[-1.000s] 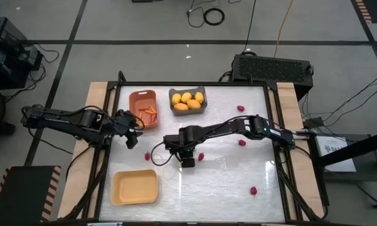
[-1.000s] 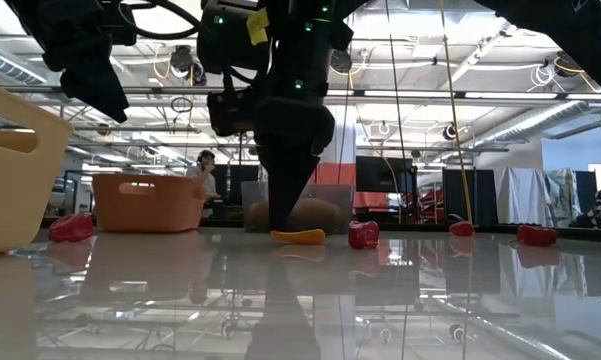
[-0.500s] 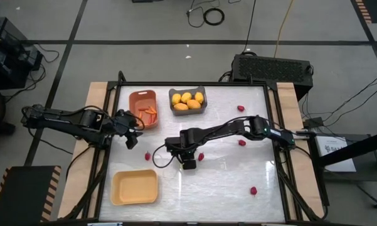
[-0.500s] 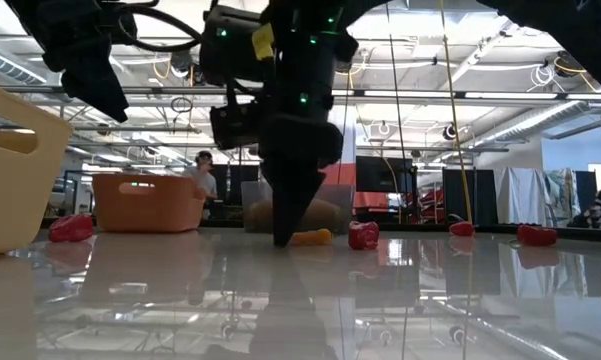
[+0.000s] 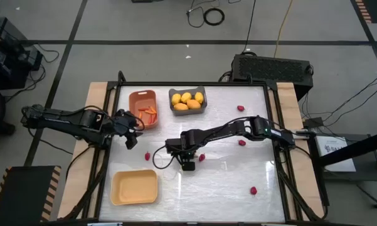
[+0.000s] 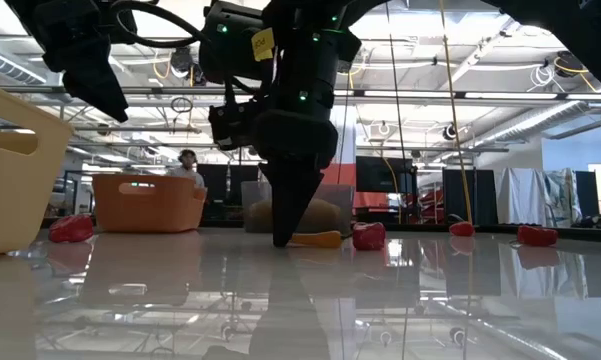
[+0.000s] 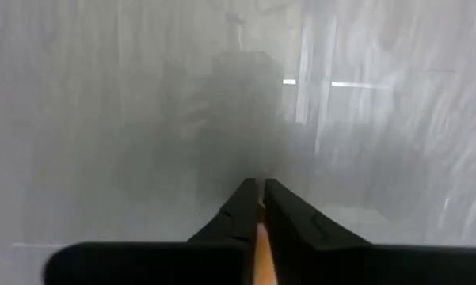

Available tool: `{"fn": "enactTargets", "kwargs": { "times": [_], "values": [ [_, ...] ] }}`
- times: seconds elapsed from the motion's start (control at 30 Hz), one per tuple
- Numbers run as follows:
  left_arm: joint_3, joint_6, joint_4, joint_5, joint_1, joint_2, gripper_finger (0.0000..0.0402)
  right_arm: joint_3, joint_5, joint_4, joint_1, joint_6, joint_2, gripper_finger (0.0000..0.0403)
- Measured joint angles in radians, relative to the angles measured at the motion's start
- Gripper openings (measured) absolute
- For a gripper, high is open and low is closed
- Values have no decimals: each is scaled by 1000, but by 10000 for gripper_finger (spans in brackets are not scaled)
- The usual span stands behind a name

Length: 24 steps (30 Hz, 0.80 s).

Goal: Sort produce into baskets
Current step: Put the yellow chili pepper into the orange bin

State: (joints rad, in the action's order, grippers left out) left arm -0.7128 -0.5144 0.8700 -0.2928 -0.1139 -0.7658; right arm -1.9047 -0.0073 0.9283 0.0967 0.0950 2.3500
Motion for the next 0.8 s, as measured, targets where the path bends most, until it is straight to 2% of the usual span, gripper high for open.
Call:
{"fn": "enactTargets", "kwargs": {
  "times": [0.4, 0.53, 0.7, 0.8],
  "values": [
    [0, 26, 22, 0, 0, 2, 233, -215, 12, -56, -58, 12, 5, 3],
    [0, 23, 77, -2, 0, 3, 233, -268, 14, -214, -107, 43, 4, 2],
    [0, -24, 128, -17, 0, 3, 233, -272, 14, -512, -175, 95, 5, 1],
    [0, -38, 150, -17, 0, 3, 233, -272, 13, -634, -215, 117, 7, 1]
  ]
}}
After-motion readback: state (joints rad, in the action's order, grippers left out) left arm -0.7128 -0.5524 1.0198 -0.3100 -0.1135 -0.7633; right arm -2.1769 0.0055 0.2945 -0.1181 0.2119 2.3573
